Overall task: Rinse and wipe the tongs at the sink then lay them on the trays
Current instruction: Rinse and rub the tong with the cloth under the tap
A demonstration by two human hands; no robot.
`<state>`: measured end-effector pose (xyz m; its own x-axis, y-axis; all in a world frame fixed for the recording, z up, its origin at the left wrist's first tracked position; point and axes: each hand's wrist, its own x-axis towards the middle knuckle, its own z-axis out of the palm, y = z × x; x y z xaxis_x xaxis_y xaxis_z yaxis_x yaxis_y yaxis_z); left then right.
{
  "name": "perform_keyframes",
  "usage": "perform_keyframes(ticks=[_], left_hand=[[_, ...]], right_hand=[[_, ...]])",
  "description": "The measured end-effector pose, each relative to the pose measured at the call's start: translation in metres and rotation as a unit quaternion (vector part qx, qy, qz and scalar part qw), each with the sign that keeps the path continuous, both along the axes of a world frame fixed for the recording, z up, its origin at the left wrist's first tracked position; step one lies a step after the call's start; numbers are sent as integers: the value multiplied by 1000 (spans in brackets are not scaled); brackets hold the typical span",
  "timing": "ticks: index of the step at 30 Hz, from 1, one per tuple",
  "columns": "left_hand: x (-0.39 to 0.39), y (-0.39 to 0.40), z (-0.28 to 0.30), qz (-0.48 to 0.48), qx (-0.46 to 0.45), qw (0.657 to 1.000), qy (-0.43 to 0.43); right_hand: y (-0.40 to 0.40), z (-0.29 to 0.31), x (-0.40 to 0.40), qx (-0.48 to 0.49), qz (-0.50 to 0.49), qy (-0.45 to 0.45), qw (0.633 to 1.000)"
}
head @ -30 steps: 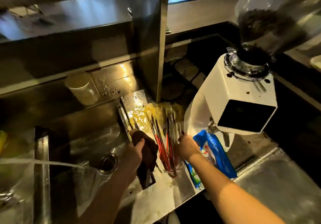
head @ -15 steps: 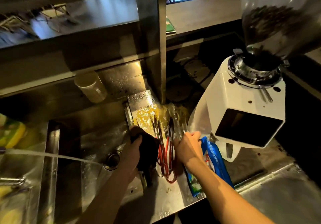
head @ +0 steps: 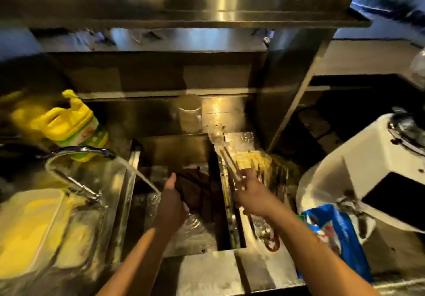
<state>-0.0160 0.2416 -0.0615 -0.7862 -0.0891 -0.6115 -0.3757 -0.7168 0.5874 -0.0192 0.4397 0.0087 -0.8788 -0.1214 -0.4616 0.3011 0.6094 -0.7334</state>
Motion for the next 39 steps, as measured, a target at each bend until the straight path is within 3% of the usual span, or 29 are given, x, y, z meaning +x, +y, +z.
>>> perform_keyframes(ticks=[3,10,15,19,24,29,33,37,39], left_hand=[[3,-43,-4,32,-42,997,-55],[-3,-94,-18,35,-46,995,-76],[-9,-112,-14,-52,-110,990,-78],[-20,-128,-6,-41,-159,983,-79],[-25,-123,-7,-67,-142,983,-95],[-35,-137,-5,25,-167,981,-92],[-34,-124,-2,-26,-120,988,-89],[-42,-136,-5,36,-162,981,-98],[-39,-131,-5,24,-139,985,-96]], right_hand=[[-46,4,5,-74,26,-74,994],[-125,-5,19,-46,79,-109,990],[-156,-7,27,-30,130,-89,987],[-160,-7,35,-52,151,-98,982],[-169,-6,24,-53,146,-81,985],[-170,-5,26,-62,140,-101,983],[-177,0,18,-67,129,-87,985],[-183,-6,20,-79,119,-120,982],[-183,-8,16,-63,121,-113,984]])
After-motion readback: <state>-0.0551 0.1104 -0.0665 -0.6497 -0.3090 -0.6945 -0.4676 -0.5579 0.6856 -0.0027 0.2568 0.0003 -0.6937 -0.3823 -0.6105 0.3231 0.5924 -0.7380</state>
